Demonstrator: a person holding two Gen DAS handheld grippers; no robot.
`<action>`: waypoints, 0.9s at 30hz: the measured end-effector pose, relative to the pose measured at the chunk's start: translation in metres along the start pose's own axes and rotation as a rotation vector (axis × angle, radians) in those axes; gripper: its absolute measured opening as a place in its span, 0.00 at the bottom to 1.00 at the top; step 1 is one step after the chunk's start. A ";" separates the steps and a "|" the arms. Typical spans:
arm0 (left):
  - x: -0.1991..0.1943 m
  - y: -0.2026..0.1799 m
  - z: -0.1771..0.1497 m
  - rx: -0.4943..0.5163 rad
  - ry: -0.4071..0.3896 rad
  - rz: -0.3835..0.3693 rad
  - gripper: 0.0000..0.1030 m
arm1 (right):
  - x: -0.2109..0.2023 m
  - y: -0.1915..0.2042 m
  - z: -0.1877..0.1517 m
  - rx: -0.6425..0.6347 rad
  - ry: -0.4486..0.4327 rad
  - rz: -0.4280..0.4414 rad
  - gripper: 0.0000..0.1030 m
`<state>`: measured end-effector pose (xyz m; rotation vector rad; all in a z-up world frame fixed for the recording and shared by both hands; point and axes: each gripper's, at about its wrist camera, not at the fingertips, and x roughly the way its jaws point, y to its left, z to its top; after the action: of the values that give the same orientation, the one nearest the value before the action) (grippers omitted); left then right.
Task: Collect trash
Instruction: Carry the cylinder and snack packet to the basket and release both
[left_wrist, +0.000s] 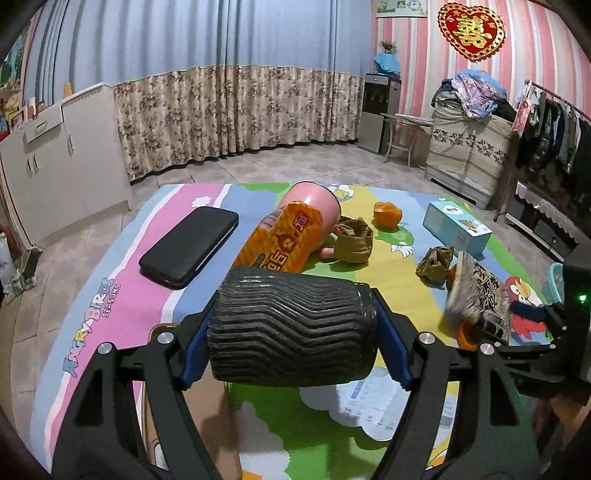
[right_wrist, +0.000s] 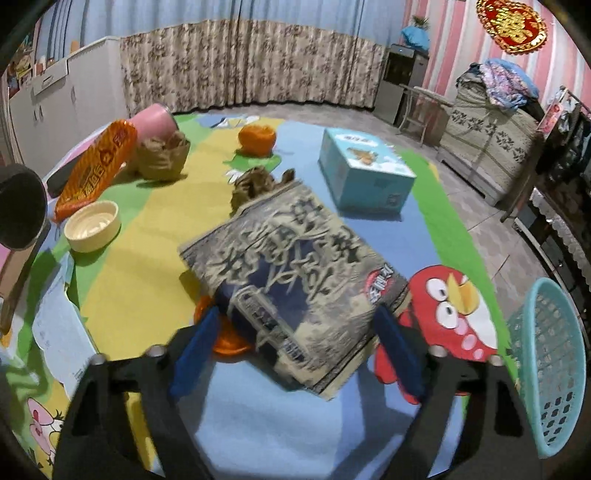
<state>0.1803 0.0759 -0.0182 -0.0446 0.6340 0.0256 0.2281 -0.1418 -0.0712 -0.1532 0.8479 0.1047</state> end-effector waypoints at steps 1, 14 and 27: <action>0.001 0.001 0.000 -0.003 0.002 -0.001 0.72 | 0.001 -0.001 0.001 0.004 0.003 0.015 0.55; -0.007 -0.014 0.007 0.008 -0.028 0.006 0.72 | -0.031 -0.037 -0.001 0.080 -0.114 0.118 0.20; -0.028 -0.091 0.017 0.074 -0.074 -0.062 0.72 | -0.094 -0.116 -0.019 0.200 -0.232 0.158 0.15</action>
<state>0.1712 -0.0147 0.0147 0.0079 0.5586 -0.0563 0.1701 -0.2619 -0.0018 0.1129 0.6329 0.1811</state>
